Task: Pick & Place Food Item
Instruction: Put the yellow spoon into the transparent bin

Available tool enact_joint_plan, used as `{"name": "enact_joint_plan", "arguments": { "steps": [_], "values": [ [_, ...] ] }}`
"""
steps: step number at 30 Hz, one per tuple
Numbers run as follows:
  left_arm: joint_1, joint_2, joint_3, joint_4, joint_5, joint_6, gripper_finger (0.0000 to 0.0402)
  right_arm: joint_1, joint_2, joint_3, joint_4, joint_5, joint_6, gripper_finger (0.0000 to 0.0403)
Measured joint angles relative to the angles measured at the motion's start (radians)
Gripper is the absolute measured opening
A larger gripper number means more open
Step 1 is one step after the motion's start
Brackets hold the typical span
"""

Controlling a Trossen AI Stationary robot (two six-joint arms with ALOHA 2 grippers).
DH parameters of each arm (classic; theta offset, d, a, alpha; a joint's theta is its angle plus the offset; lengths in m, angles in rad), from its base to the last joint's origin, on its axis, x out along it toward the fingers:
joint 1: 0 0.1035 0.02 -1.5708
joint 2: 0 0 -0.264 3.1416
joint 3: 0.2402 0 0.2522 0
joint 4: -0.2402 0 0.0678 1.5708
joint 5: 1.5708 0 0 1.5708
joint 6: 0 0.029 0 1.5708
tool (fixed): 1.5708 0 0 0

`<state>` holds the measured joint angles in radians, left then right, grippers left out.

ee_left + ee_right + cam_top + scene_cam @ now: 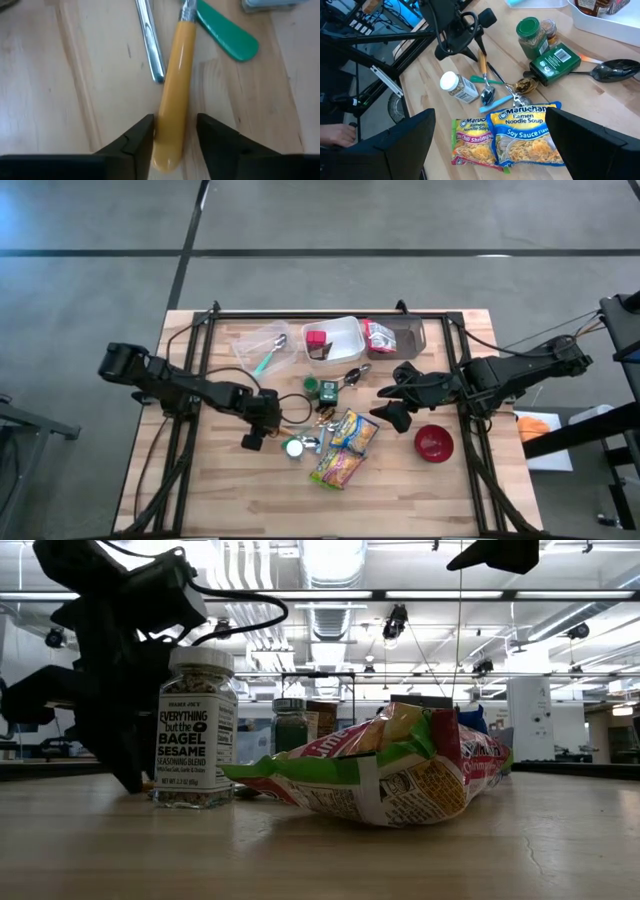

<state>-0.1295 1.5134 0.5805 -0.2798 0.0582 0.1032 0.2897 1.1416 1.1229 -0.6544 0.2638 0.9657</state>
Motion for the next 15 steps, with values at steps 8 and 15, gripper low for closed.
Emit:
{"name": "enact_joint_plan", "arguments": {
  "steps": [8,15],
  "values": [
    [0.000,-0.007,0.002,0.005,0.002,0.001,0.0036,0.000,0.000,0.000,0.000,-0.002,0.000,0.0375],
    [0.000,-0.014,0.002,0.004,0.030,-0.006,0.0035,0.000,0.000,-0.001,0.000,-0.002,-0.007,0.0375]
  ]
}}
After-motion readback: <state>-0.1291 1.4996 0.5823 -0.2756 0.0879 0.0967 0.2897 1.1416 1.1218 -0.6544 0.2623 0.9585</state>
